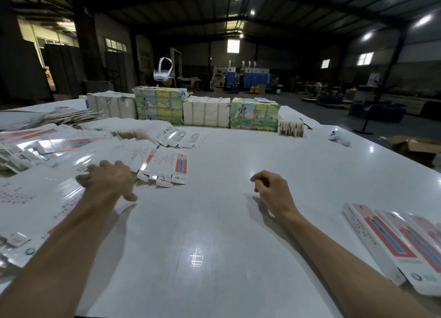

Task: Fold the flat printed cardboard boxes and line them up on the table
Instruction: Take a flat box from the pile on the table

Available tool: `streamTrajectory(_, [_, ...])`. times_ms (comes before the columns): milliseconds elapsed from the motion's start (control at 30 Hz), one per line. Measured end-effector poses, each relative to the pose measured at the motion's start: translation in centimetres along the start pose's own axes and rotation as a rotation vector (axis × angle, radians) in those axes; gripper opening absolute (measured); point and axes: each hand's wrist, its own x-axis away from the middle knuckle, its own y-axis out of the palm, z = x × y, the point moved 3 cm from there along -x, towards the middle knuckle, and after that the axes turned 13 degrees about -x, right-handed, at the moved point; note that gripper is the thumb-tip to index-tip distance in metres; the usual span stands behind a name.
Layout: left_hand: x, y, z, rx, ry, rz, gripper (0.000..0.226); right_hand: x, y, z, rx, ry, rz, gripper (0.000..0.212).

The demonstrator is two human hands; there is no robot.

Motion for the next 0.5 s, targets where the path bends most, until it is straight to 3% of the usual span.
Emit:
streamTrajectory(100, [0.0,0.6,-2.4,0.012,-0.101,-0.04,0.099,-0.1,0.2,0.0,-0.008,-0.004,-0.025,0.022])
streamTrajectory(267, [-1.1,1.7,-3.7,0.097,-0.087,-0.025,0.084,0.0,-0.2,0.0,-0.07,-0.006,-0.035,0.022])
streamTrajectory(500, [-2.5,2.2,-5.8,0.067,-0.168,0.033,0.105,0.0,0.0,0.1,-0.086,-0.022,-0.05,0.023])
